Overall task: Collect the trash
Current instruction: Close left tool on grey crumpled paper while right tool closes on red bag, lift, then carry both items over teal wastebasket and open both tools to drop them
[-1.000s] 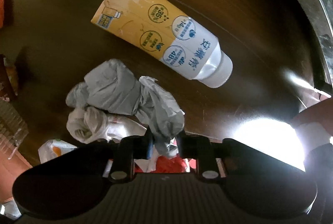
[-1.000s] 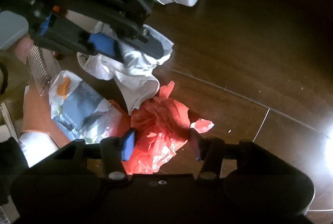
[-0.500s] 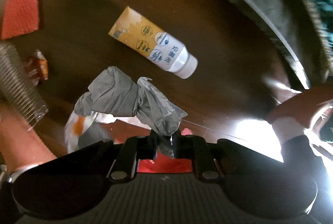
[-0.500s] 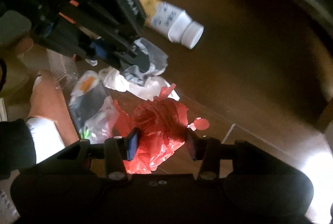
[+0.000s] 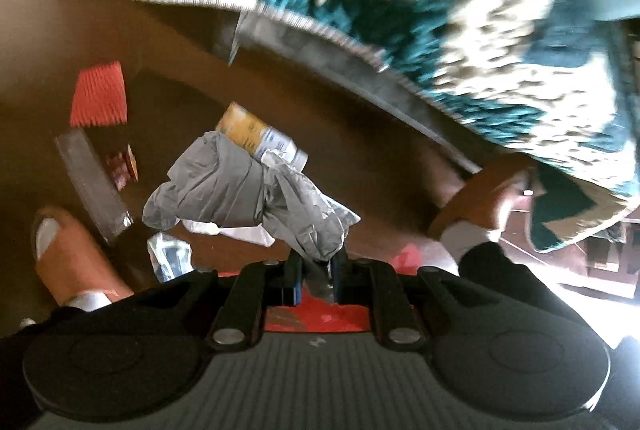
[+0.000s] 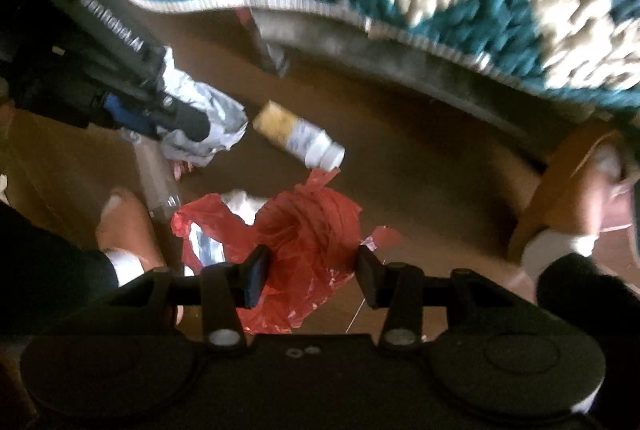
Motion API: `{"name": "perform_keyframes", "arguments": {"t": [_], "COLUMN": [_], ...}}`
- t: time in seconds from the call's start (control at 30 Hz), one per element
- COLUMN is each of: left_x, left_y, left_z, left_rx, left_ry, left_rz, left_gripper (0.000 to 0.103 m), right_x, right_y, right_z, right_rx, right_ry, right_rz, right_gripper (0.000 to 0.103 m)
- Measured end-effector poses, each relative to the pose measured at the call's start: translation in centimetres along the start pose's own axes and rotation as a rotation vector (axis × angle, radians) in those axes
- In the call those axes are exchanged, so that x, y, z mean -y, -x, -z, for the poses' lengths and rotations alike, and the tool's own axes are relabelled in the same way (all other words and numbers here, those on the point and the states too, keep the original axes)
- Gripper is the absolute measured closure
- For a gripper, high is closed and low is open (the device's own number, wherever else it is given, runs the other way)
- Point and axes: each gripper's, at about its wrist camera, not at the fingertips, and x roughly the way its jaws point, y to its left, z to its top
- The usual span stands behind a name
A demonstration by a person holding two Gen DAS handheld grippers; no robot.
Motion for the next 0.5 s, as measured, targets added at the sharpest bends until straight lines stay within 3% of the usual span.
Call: {"name": "perform_keyframes", "arguments": {"t": [0.5], "left_x": [7.3], "left_y": [17.8], "left_z": [5.7], "left_rx": [0.393], "left_ry": [-0.212], "left_rz": [0.123], "left_gripper": [0.090], "right_x": [-0.4], "right_y": [19.1], "right_z": [0.1], "right_rx": [0.488], "right_ry": [0.026], "right_rz": [0.141], "right_gripper": [0.058]}}
